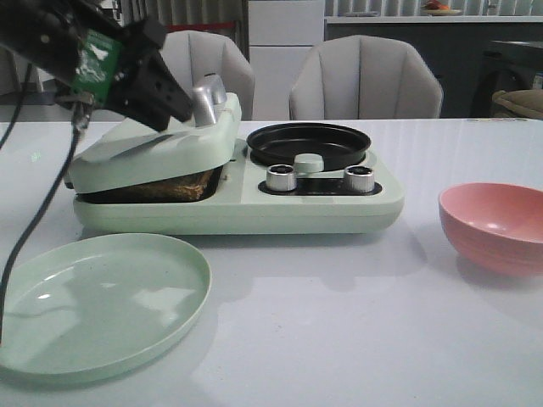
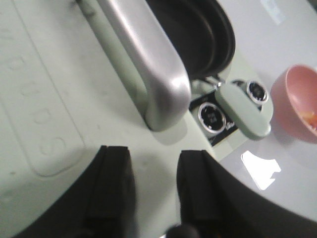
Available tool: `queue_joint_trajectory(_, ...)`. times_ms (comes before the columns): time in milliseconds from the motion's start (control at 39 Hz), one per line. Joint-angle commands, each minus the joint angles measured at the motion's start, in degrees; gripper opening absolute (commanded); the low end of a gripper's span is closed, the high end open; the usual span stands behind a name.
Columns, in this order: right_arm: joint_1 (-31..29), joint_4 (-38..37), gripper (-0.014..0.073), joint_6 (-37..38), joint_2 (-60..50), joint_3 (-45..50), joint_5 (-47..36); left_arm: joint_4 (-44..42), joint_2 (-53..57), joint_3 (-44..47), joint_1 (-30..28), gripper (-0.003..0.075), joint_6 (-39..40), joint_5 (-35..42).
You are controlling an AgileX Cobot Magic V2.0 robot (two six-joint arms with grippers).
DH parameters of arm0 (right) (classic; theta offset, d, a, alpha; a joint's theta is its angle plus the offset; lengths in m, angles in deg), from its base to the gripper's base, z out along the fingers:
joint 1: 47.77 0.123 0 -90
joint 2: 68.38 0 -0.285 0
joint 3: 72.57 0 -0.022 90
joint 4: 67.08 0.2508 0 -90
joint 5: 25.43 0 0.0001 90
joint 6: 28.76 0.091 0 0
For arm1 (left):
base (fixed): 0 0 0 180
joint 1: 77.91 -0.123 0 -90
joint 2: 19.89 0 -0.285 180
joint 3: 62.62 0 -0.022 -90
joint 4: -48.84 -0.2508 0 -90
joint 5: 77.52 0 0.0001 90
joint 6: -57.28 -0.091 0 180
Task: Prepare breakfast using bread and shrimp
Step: 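Grasp the lid handle with the left gripper and close the lid, then release the handle and withdraw the left gripper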
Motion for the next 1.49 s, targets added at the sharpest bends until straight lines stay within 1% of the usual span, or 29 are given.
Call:
queue_joint_trajectory(0,-0.1,0.2,0.0531,-0.1,-0.1,-1.5,-5.1,0.1,0.7,-1.5,1.2,0.0301,0.5,0.8)
queue_joint_trajectory(333,-0.1,0.2,0.0531,-0.1,-0.1,-1.5,-5.1,-1.4,2.1,-1.5,1.2,0.0301,0.7,0.7)
queue_joint_trajectory(436,-0.1,0.2,0.0531,-0.1,-0.1,-1.5,-5.1,-4.4,4.4,-2.0,1.2,0.0301,0.7,0.7)
queue_joint_trajectory(487,-0.1,0.2,0.0531,-0.1,-0.1,-1.5,-5.1,-7.0,5.8,-2.7,1.2,0.0301,2.1,0.5)
queue_joint_trajectory(538,-0.1,0.2,0.0531,-0.1,-0.1,-1.5,-5.1,-11.6,7.4,-3.7,1.2,0.0301,6.6,0.6)
queue_joint_trajectory(615,-0.1,0.2,0.0531,-0.1,-0.1,-1.5,-5.1,-21.7,9.9,-6.0,1.2,0.0301,14.3,-0.3)
queue_joint_trajectory(744,-0.1,0.2,0.0531,-0.1,-0.1,-1.5,-5.1,-43.7,14.5,-11.1,1.2,0.0301,28.6,-5.3)
queue_joint_trajectory(846,-0.1,0.2,0.0531,-0.1,-0.1,-1.5,-5.1,-60.9,18.1,-14.0,1.2,0.0295,44.4,-8.6)
queue_joint_trajectory(897,-0.1,0.2,0.0531,-0.1,-0.1,-1.5,-5.1,-69.8,19.9,-14.1,1.2,0.0288,50.4,-9.4)
queue_joint_trajectory(949,-0.1,0.2,0.0531,-0.1,-0.1,-1.5,-5.1,-74.9,21.8,-14.1,1.2,0.0277,53.7,-9.9)
queue_joint_trajectory(1000,-0.1,0.2,0.0531,-0.1,-0.1,-1.5,-5.1,-77.8,23.5,-13.9,1.1,0.027,55.6,-10.3)
queue_joint_trajectory(1077,-0.1,0.2,0.0531,-0.1,-0.1,-1.5,-5.1,-77.9,26.2,-13.4,0.7,0.0257,56.3,-10.5)
queue_joint_trajectory(1205,-0.1,0.2,0.0531,-0.1,-0.1,-1.5,-5.1,-74.2,31.6,-10.1,0.7,0.0258,56.3,-9.5)
queue_joint_trajectory(1359,-0.1,0.2,0.0531,-0.1,-0.1,-1.5,-5.1,-64.9,41.0,-0.2,0.7,0.0258,56.3,-2.3)
queue_joint_trajectory(1462,-0.1,0.2,0.0531,-0.1,-0.1,-1.5,-5.1,-62.6,48.2,7.8,0.7,0.0258,56.3,4.7)
